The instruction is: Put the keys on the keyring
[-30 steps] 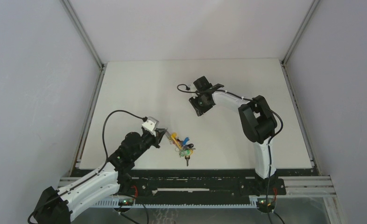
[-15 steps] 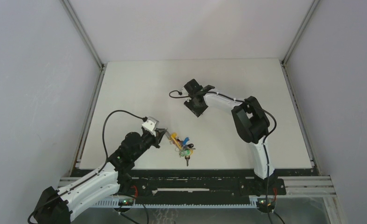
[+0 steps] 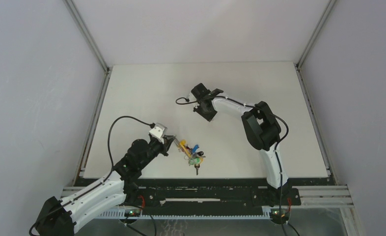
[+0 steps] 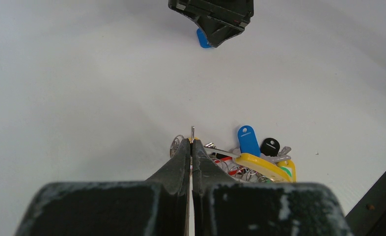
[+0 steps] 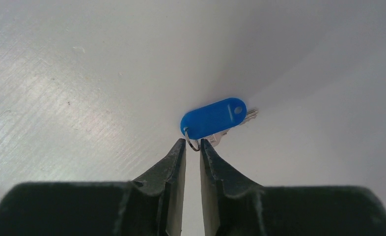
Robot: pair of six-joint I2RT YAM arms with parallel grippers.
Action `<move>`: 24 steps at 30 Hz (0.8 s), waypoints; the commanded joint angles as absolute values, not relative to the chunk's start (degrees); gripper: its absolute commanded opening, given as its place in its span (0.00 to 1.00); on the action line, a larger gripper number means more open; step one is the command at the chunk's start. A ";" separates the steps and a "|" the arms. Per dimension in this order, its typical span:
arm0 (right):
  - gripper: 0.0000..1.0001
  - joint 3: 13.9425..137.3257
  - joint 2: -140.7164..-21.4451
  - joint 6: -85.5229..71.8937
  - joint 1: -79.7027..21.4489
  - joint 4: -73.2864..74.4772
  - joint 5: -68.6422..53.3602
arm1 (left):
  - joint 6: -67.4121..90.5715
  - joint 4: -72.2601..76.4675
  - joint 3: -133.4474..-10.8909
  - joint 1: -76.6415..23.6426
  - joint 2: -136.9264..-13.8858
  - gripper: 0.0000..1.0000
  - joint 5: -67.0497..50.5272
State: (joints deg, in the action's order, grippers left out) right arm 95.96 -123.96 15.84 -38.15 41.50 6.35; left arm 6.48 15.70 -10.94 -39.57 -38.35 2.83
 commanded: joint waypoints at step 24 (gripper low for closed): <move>0.00 64.29 -91.68 6.86 -42.87 18.63 -0.29 | 7.36 18.11 -12.49 -39.20 -33.72 0.00 2.63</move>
